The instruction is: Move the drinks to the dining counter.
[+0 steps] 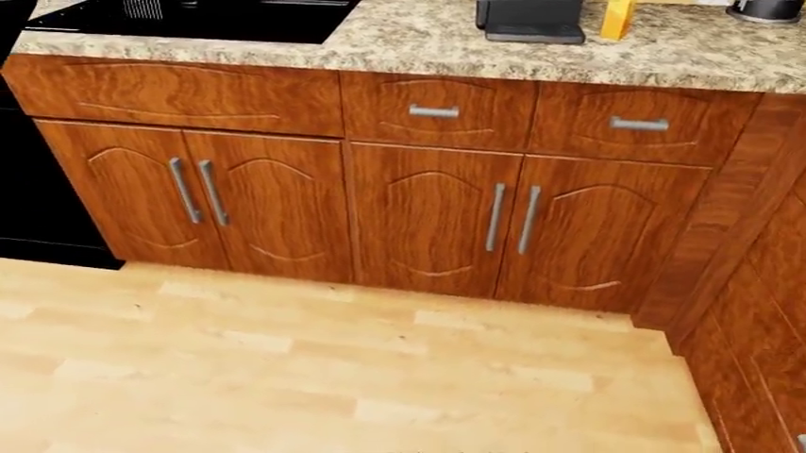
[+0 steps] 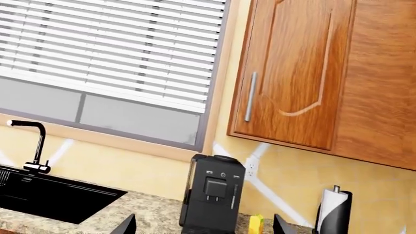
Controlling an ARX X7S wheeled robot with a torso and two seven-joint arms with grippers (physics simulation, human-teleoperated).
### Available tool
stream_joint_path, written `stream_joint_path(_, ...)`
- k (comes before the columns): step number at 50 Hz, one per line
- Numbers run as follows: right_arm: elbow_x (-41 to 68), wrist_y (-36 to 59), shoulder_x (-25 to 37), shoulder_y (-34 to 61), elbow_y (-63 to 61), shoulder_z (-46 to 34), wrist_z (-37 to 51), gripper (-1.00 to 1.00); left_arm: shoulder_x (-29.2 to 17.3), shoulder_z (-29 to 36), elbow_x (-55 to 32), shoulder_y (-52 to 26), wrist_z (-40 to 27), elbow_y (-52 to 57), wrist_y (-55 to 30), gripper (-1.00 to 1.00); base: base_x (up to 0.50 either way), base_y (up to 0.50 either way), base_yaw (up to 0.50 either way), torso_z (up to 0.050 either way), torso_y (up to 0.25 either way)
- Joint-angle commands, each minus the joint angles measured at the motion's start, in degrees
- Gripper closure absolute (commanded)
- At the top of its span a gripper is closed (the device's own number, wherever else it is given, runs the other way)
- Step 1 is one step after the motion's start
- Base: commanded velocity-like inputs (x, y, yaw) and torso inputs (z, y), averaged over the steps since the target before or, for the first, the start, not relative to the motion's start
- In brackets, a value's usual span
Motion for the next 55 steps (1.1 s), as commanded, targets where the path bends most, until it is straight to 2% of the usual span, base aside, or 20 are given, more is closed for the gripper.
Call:
stream_joint_path(1, 0.1, 0.2, -0.1, 0.0, -0.1, 0.0, 0.3, -1.00, -0.2, -0.2, -0.1, 0.0, 0.1, 0.0, -0.1, -1.00, -0.05, -0.01, -0.50, 0.000, 0.000)
stream_joint_path(16, -1.4, 3.1, -0.1, 1.4, 0.3, -1.7, 1.0, -1.00, -0.1, -0.4, 0.1, -0.1, 0.2, -0.1, -0.2, -1.00, -0.04, 0.00, -0.49, 0.000, 0.000)
stream_joint_path(22, -3.1, 6.0, -0.8, 2.3, 1.0, -3.9, 1.3, -1.00, -0.1, -0.3, 0.3, 0.2, 0.4, -0.4, -0.2, -1.00, 0.00, 0.00, 0.00, 0.000, 0.000)
stream_joint_path(25, -2.0, 4.7, -0.7, 1.5, 1.4, -3.0, 1.9, -1.00, 0.0, -0.3, 0.3, 0.3, 0.4, -0.3, -0.2, -1.00, 0.00, 0.00, 0.00, 0.000, 0.000)
stream_joint_path(28, -0.6, -1.9, 0.2, -1.7, 0.0, 1.3, 0.4, -1.00, 0.0, -0.3, 0.2, 0.3, 0.3, -0.3, -0.3, -1.00, 0.03, 0.00, 0.00, 0.000, 0.000)
stream_joint_path(30, -0.5, 0.2, 0.1, -0.5, 0.4, 0.2, 1.1, -1.00, 0.1, -0.3, 0.2, 0.3, 0.3, -0.3, -0.3, -1.00, 0.50, 0.02, 0.00, 0.000, 0.000)
stream_joint_path(45, 0.8, -0.4, 0.3, -1.1, 0.5, 0.9, 1.5, -1.00, 0.1, -0.4, 0.2, 0.3, 0.1, -0.2, -0.4, -1.00, 0.50, -0.04, 0.00, 0.000, 0.000)
stream_joint_path(55, 1.3, -0.7, 0.1, -1.4, 0.5, 1.1, 1.4, -1.00, -0.1, -0.7, 0.2, 0.1, 0.2, -0.4, -0.5, -1.00, 0.27, -0.41, 0.00, 0.000, 0.003)
